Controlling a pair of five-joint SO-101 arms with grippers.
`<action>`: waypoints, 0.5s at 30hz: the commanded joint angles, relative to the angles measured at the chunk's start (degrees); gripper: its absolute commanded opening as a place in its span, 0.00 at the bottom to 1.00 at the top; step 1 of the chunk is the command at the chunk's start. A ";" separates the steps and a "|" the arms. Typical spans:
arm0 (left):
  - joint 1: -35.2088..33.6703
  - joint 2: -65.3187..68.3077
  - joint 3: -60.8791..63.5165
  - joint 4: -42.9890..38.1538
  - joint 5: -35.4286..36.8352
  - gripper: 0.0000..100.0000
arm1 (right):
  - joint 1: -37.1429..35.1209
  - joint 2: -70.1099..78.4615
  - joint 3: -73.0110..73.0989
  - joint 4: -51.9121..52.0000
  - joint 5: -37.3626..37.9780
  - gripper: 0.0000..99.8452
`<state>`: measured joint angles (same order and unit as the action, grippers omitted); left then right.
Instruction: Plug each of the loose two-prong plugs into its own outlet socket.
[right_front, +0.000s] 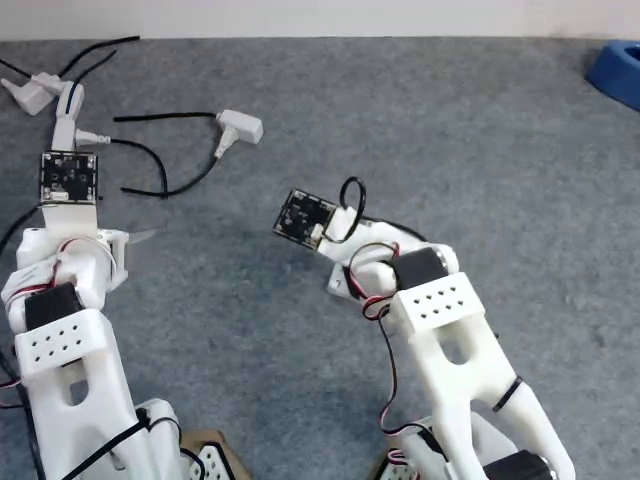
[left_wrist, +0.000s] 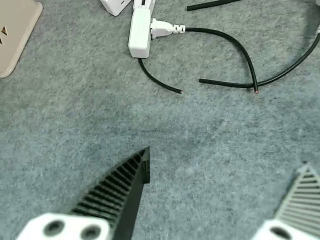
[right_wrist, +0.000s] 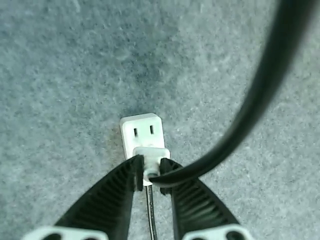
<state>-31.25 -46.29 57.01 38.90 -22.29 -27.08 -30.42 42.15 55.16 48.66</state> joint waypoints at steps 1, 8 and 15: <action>-0.66 -0.22 -0.57 -1.32 -0.53 0.41 | -0.04 -0.40 0.48 -1.01 -0.62 0.01; -0.66 -0.22 -0.57 -1.32 -0.53 0.41 | 1.89 -0.48 0.48 -1.01 -0.88 0.01; -0.66 -0.22 -0.57 -1.32 -0.53 0.41 | 3.38 -0.40 0.75 -1.01 -0.70 0.01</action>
<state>-31.43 -46.29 57.01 38.90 -22.29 -24.97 -30.42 43.30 55.16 48.40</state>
